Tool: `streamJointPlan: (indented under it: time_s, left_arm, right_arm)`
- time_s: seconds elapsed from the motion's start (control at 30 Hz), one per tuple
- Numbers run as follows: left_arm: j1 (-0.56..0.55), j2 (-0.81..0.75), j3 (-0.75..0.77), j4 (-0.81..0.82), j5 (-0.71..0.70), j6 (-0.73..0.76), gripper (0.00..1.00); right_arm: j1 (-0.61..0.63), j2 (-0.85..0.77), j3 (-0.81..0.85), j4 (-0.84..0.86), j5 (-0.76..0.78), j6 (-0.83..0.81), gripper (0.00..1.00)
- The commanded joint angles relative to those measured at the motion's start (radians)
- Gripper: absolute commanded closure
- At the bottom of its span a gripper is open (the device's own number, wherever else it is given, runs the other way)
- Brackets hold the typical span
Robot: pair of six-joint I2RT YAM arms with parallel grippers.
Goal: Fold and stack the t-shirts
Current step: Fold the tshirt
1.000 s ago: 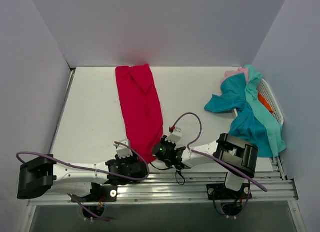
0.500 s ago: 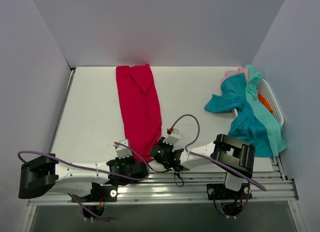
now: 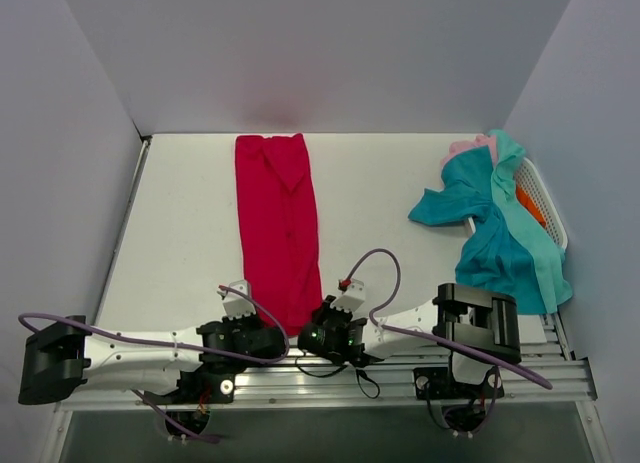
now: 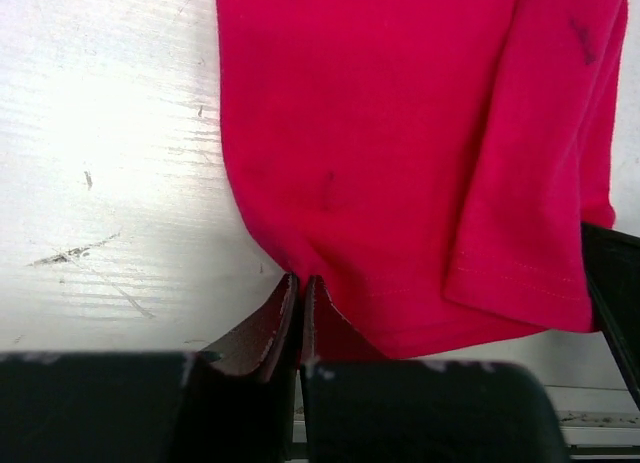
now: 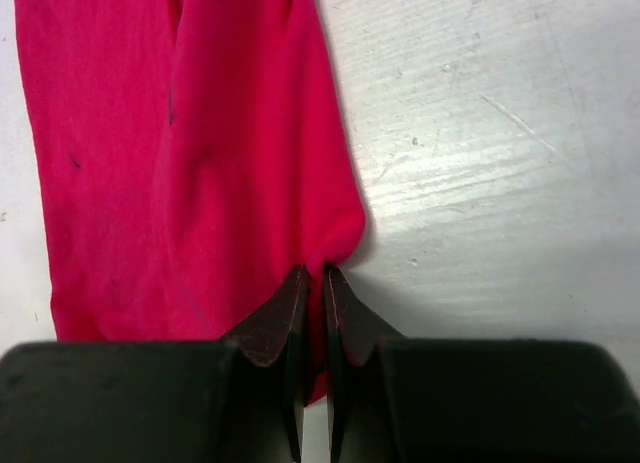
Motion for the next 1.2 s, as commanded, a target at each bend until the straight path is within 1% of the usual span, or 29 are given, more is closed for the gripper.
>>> streamJointPlan:
  time_s: [0.0, 0.27, 0.4, 0.5, 0.7, 0.87, 1.03, 1.17]
  left_arm:
    - [-0.012, 0.014, 0.047, -0.144, -0.042, -0.144, 0.98]
    - [-0.023, 0.035, 0.049, -0.156, -0.036, -0.171, 0.98]
    - [-0.023, 0.035, 0.050, -0.168, -0.039, -0.185, 0.98]
    - [-0.023, 0.035, 0.049, -0.170, -0.043, -0.190, 0.98]
    - [-0.023, 0.043, 0.052, -0.174, -0.045, -0.196, 0.98]
    - [-0.023, 0.042, 0.058, -0.177, -0.046, -0.190, 0.98]
    - [-0.043, 0.039, 0.140, -0.257, -0.068, -0.167, 0.98]
    - [-0.045, 0.013, 0.234, -0.280, -0.091, -0.116, 0.98]
  right_arm:
    - [0.029, 0.005, -0.045, -0.273, -0.001, 0.083, 1.00]
    - [0.049, -0.030, -0.068, -0.361, 0.026, 0.156, 1.00]
    - [0.065, -0.052, -0.070, -0.466, 0.037, 0.225, 1.00]
    - [0.071, -0.066, -0.079, -0.505, 0.036, 0.265, 1.00]
    - [0.083, -0.078, -0.086, -0.571, 0.036, 0.322, 1.00]
    - [0.092, -0.101, -0.096, -0.599, 0.037, 0.337, 1.00]
    - [0.106, -0.125, -0.045, -0.674, 0.063, 0.345, 1.00]
    - [0.106, -0.155, 0.028, -0.785, 0.120, 0.340, 1.00]
